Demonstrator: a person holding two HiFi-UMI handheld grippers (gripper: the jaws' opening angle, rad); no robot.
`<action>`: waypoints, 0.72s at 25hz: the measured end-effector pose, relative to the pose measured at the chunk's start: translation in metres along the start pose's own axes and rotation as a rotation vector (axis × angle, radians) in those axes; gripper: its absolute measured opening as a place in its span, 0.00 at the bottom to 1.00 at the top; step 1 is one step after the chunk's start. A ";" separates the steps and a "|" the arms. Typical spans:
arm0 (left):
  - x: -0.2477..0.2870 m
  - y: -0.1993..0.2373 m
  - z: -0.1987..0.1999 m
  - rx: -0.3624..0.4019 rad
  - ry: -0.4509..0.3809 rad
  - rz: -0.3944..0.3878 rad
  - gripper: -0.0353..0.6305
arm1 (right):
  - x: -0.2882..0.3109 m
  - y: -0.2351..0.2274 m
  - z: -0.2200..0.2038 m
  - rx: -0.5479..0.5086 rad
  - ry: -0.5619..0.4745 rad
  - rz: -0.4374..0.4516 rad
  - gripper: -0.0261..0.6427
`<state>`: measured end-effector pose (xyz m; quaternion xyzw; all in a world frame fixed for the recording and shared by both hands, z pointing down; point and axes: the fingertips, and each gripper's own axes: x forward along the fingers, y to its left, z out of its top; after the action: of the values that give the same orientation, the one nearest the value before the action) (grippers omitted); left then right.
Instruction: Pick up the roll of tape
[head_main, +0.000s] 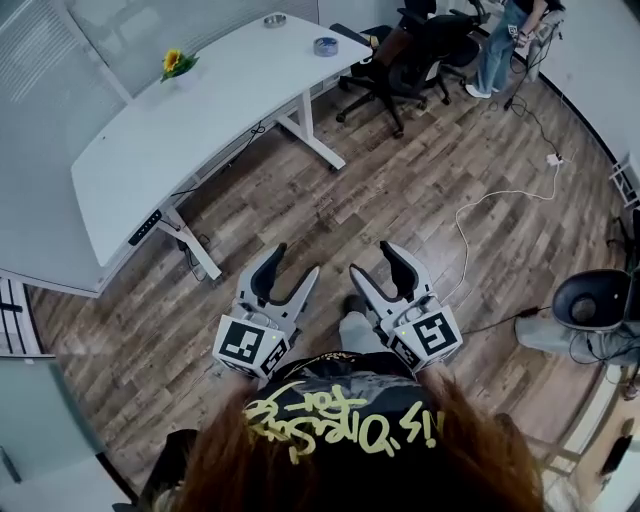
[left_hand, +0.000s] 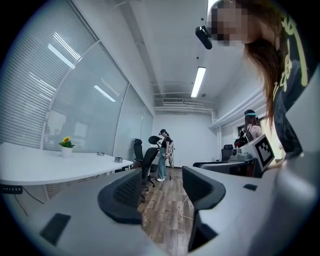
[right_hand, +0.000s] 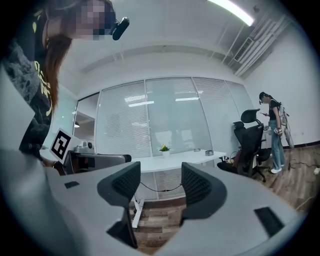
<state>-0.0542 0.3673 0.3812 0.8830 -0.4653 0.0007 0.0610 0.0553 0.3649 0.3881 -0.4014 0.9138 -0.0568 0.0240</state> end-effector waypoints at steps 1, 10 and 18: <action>0.015 0.003 0.006 -0.004 -0.009 -0.003 0.42 | 0.009 -0.015 0.006 -0.007 0.000 0.003 0.40; 0.133 0.034 0.032 -0.023 -0.043 0.053 0.41 | 0.064 -0.129 0.046 -0.044 -0.022 0.050 0.40; 0.163 0.058 0.028 -0.033 -0.010 0.102 0.41 | 0.103 -0.159 0.038 -0.005 0.000 0.101 0.40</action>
<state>-0.0111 0.1981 0.3688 0.8569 -0.5102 -0.0082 0.0730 0.1051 0.1786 0.3698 -0.3549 0.9330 -0.0531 0.0259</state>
